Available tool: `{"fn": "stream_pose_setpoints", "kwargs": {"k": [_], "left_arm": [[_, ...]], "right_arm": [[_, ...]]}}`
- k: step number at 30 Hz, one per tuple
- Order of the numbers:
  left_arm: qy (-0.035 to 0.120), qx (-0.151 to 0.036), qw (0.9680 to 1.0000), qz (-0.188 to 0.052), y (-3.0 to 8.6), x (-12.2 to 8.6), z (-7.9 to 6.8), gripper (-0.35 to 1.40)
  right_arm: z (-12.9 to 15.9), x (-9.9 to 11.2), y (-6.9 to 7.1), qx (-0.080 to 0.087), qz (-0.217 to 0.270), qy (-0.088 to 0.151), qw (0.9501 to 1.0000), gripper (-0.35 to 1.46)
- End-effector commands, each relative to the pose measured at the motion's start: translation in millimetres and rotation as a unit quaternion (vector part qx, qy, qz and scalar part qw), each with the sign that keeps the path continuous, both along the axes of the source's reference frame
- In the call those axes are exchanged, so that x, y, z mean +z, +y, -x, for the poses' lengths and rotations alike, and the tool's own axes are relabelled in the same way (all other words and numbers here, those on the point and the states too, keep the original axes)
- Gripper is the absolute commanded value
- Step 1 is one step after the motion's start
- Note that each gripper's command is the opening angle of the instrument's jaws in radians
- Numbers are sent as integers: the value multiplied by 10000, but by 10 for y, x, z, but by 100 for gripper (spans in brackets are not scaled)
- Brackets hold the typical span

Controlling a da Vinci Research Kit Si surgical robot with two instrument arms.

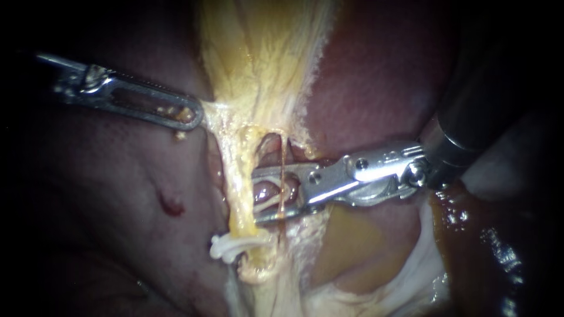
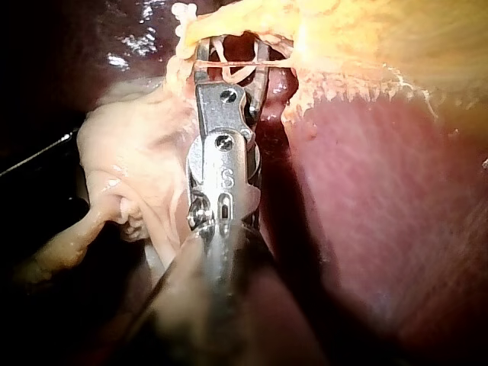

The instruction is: Clipping third clip left tube

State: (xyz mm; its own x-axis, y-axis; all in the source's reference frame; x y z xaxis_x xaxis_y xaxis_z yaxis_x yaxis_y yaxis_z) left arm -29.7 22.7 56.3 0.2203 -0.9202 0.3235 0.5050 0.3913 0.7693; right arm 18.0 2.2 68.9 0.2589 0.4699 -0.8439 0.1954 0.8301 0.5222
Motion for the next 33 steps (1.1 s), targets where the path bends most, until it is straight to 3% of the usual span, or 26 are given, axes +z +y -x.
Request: {"fn": "stream_pose_setpoints", "kwargs": {"k": [1,17,26,33], "left_arm": [[0,2,10000,0,0,0,0,-35],[-1,2,10000,0,0,0,0,-35],[-1,2,10000,0,0,0,0,-35],[-1,2,10000,0,0,0,0,-35]], "right_arm": [[0,0,0,0,0,0,10000,41],[14,10,5,9,8,-13,10000,42],[40,19,15,138,47,-123,9998,43],[69,13,27,210,30,-184,9996,43]]}}
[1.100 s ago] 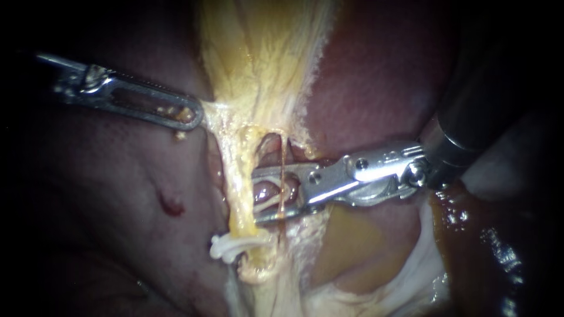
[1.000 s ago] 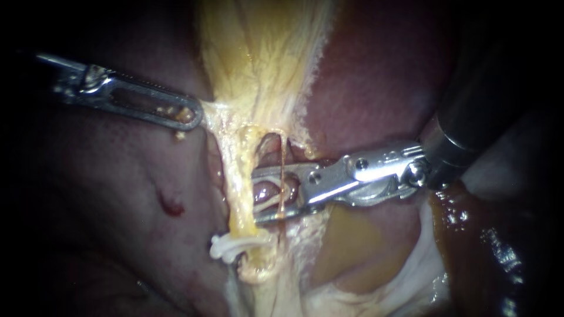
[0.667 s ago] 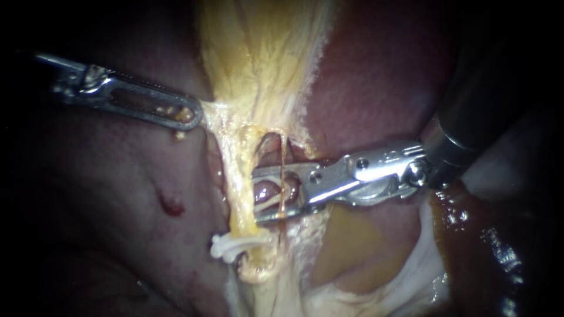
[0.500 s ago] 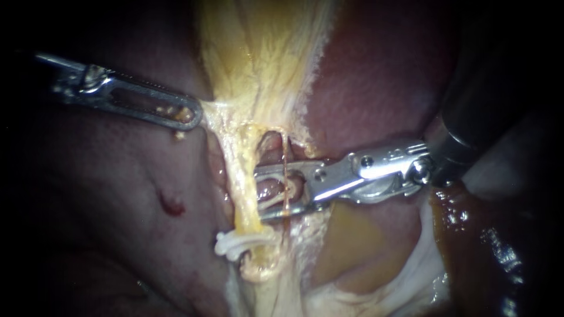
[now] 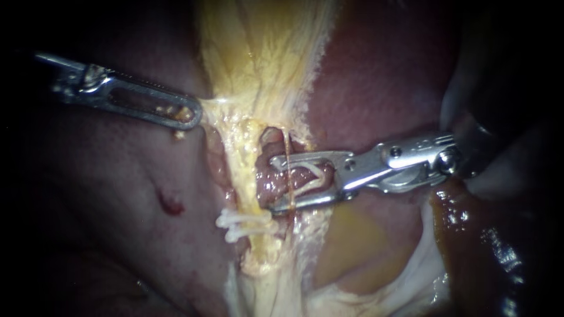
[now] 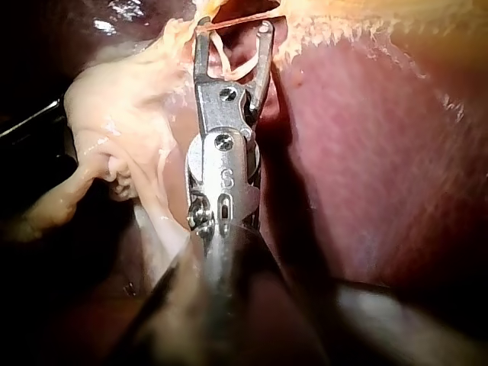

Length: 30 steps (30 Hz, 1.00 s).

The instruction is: Clipping third clip left tube

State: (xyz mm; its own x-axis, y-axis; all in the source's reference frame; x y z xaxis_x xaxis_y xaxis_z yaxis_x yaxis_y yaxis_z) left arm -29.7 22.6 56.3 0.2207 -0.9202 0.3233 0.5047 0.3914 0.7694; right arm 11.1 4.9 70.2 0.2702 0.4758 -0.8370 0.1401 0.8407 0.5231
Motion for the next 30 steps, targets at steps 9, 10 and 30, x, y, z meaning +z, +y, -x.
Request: {"fn": "stream_pose_setpoints", "kwargs": {"k": [9,10,30], "left_arm": [[0,0,10000,1,0,0,0,-35],[0,-17,10000,-24,0,0,0,-35],[-1,-17,10000,-24,0,0,0,-35]], "right_arm": [[40,-1,14,91,-16,-90,9999,43],[42,-2,14,103,-20,-101,9999,44],[21,-29,-2,72,-41,-65,9999,45]]}}
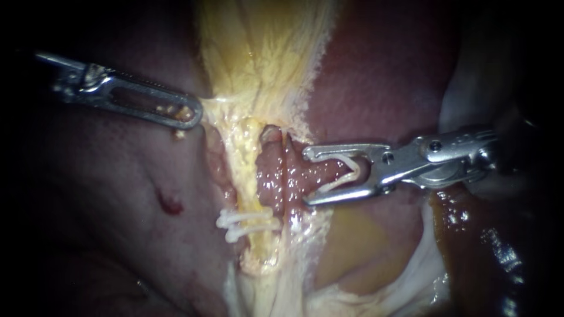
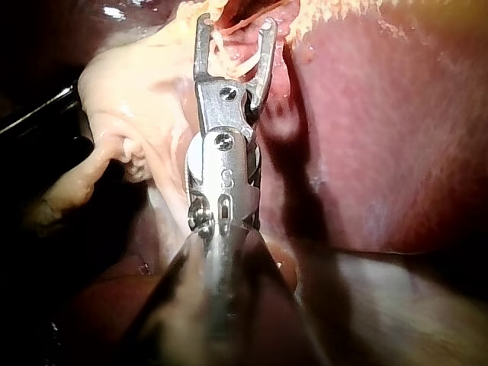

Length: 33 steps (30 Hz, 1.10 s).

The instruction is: Clipping third clip left tube

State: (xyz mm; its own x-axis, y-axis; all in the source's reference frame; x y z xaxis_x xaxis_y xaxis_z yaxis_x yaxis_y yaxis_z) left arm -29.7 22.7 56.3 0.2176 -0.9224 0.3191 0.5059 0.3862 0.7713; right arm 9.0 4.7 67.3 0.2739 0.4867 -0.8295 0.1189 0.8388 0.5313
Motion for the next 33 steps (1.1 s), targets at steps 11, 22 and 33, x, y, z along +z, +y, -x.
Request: {"fn": "stream_pose_setpoints", "kwargs": {"k": [11,22,33], "left_arm": [[0,0,10000,0,0,0,0,-35],[10,-11,10000,6,0,0,0,-35],[10,-11,10000,6,0,0,0,-35]], "right_arm": [[-11,-21,-15,-88,-13,75,9999,45],[-32,-18,-24,-137,-3,118,9998,45],[-41,26,-23,-148,26,109,9998,46]]}}
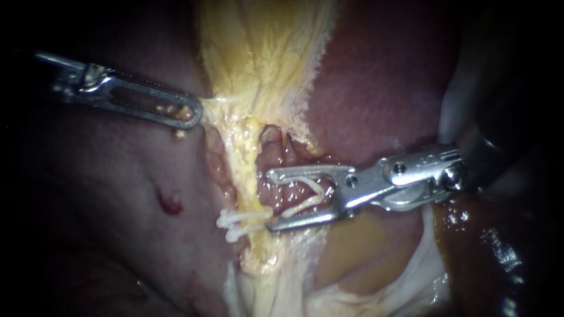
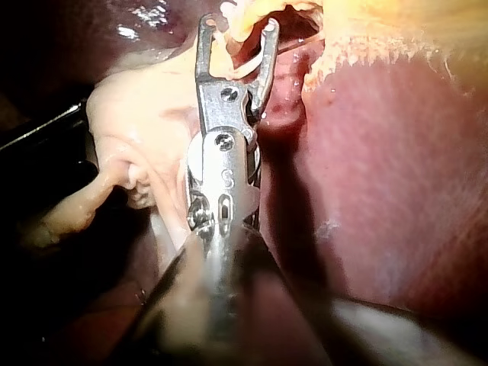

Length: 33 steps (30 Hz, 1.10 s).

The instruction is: Clipping third clip left tube

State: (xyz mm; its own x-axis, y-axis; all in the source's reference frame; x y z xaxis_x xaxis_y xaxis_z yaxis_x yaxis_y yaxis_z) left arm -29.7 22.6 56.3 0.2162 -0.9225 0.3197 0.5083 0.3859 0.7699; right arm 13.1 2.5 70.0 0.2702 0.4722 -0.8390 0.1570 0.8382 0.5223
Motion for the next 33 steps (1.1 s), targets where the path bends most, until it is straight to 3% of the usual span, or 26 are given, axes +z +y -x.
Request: {"fn": "stream_pose_setpoints", "kwargs": {"k": [1,6,20,33], "left_arm": [[0,0,10000,0,0,0,0,-35],[0,0,10000,0,0,-1,-1,-35],[0,1,10000,0,0,0,-1,-35],[-1,1,10000,1,0,0,0,-35]], "right_arm": [[2,4,1,16,-34,-14,10000,46],[8,18,9,43,-198,-64,9998,47],[4,19,10,29,-444,-88,9990,48],[-24,21,1,-112,-595,-6,9982,48]]}}
